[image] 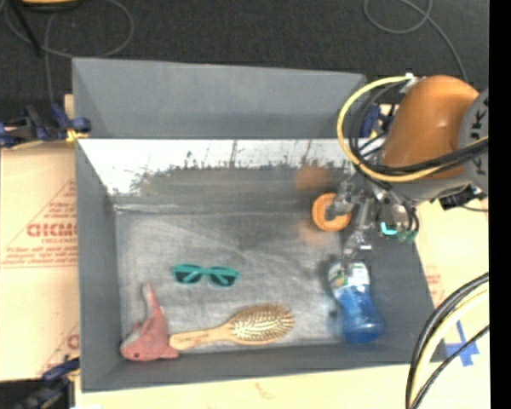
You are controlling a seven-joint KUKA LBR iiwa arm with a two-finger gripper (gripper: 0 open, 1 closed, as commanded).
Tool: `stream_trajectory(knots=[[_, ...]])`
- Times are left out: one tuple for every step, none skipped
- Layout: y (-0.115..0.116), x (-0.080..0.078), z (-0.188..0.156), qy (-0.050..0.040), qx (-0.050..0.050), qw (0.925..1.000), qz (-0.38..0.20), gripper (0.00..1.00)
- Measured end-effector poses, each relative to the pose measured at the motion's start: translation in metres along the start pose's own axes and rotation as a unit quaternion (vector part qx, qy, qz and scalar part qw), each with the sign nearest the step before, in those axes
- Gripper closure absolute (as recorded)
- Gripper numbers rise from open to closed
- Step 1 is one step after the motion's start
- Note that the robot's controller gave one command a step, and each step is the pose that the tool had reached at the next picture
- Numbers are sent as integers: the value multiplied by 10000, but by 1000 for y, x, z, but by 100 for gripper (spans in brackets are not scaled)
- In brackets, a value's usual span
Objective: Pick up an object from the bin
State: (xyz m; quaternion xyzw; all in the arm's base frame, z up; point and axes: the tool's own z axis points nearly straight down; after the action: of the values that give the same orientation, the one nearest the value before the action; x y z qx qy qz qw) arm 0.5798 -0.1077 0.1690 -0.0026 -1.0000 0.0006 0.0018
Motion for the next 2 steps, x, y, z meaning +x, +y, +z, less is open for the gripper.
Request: stream_trajectory(knots=[[0,-2,-4,-39,7,10000,-14,0],[2,-40,40,-92,17,9994,-334,0]])
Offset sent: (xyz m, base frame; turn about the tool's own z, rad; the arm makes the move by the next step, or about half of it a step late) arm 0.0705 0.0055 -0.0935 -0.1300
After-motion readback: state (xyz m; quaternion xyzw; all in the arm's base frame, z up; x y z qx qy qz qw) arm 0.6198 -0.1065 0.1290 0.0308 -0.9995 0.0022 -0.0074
